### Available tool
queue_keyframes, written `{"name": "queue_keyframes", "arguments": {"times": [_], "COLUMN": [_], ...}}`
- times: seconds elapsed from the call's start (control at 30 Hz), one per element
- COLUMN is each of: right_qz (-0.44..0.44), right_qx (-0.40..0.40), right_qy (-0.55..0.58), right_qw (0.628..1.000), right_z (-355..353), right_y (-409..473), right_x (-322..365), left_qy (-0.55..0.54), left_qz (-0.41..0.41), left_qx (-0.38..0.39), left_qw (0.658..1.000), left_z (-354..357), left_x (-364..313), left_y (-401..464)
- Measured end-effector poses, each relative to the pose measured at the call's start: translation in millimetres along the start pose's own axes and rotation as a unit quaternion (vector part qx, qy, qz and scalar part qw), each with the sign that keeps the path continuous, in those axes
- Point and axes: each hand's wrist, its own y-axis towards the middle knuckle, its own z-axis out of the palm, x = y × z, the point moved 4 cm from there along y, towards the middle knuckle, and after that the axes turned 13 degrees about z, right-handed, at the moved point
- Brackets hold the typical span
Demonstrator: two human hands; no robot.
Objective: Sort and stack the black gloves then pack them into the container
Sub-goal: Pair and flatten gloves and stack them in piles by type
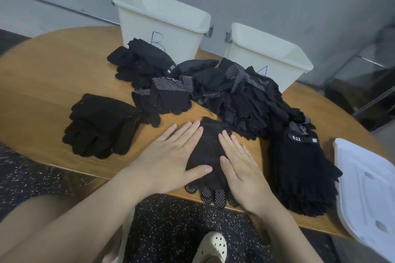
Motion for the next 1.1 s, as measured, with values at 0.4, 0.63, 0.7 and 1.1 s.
{"name": "queue_keyframes", "arguments": {"times": [0.4, 0.63, 0.7, 1.1], "right_qz": [-0.025, -0.013, 0.021, 0.061], "right_qx": [-0.074, -0.138, -0.141, -0.061], "right_qy": [-0.07, -0.049, -0.008, -0.109], "right_qw": [0.995, 0.989, 0.99, 0.99], "right_z": [-84.6, -119.8, -120.4, -95.3], "right_y": [41.5, 132.3, 151.7, 231.7], "right_x": [31.3, 75.6, 87.9, 109.8], "left_qy": [-0.064, -0.061, -0.062, -0.067], "left_qz": [-0.032, -0.059, -0.058, -0.04], "left_qx": [-0.101, -0.119, -0.116, -0.12], "left_qw": [0.992, 0.989, 0.99, 0.99], "left_z": [-6.7, -10.1, -10.5, -6.5], "left_x": [10.2, 11.6, 12.2, 15.5], "left_y": [-14.0, -11.9, -12.5, -13.7]}}
